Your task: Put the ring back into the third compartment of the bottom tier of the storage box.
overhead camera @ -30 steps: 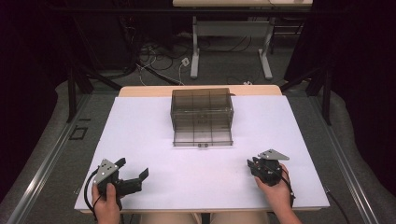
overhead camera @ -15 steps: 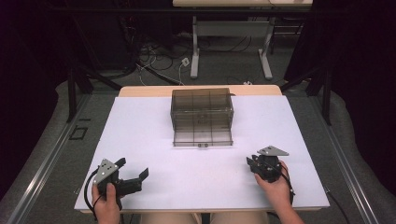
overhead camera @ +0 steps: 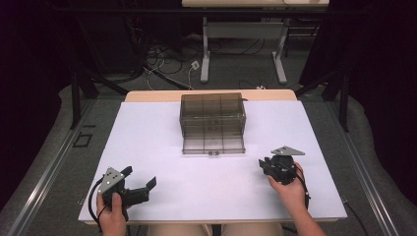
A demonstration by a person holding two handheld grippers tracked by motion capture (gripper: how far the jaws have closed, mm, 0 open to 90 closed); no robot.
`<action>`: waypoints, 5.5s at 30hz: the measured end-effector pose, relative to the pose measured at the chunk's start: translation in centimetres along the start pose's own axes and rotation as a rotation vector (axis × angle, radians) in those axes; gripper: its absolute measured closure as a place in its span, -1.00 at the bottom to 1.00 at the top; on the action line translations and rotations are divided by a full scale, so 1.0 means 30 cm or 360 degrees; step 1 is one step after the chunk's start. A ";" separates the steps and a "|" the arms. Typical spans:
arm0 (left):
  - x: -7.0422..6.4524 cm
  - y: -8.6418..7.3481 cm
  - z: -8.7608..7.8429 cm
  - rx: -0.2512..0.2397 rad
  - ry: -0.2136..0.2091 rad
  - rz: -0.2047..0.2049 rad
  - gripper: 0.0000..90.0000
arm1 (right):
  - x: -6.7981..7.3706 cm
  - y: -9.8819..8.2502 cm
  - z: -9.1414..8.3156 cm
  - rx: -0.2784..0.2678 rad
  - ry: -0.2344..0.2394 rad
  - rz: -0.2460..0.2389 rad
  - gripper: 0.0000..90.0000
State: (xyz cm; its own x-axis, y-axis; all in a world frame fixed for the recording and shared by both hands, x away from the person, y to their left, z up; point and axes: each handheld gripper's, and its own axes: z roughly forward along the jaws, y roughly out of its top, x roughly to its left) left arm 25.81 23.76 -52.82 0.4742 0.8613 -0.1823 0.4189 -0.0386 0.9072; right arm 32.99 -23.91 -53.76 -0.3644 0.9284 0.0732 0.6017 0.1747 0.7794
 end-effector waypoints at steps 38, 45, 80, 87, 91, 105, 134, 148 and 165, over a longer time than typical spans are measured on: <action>0.002 0.001 -0.002 0.0003 -0.0002 0.0001 -0.99 | 0.032 0.214 0.037 0.0018 0.0036 -0.0011 0.59; 0.004 0.002 -0.004 0.0013 -0.0003 0.0004 -0.99 | 0.045 0.243 0.052 0.0013 0.0028 -0.0025 0.59; 0.005 0.002 -0.002 0.0007 -0.0009 -0.0001 -0.99 | 0.116 0.331 0.156 0.0061 0.0067 -0.0035 0.59; 0.005 0.002 -0.002 0.0007 -0.0009 -0.0002 -0.99 | 0.124 0.327 0.185 0.0086 0.0061 -0.0042 0.59; 0.005 0.002 -0.003 0.0007 -0.0010 -0.0003 -0.99 | 0.128 0.327 0.195 0.0093 0.0066 -0.0039 0.59; 0.005 0.002 -0.001 0.0018 -0.0013 -0.0005 -0.99 | 0.137 0.319 0.228 0.0127 0.0063 -0.0043 0.58; 0.008 0.002 -0.002 0.0023 -0.0015 0.0000 -0.99 | 0.153 0.303 0.288 0.0159 0.0077 -0.0073 0.58; 0.008 0.002 -0.002 0.0024 -0.0016 -0.0001 -0.99 | 0.160 0.294 0.314 0.0176 0.0084 -0.0110 0.58; 0.007 0.002 -0.002 0.0026 -0.0016 -0.0001 -0.99 | 0.160 0.292 0.321 0.0201 0.0081 -0.0091 0.42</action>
State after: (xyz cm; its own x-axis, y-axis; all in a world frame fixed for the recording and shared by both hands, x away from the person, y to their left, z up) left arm 25.89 23.98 -52.77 0.4816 0.8563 -0.1867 0.4316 -0.0464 0.9009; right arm 43.37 -14.74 -52.57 -0.4341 0.8985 0.0650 0.6623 0.2694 0.6991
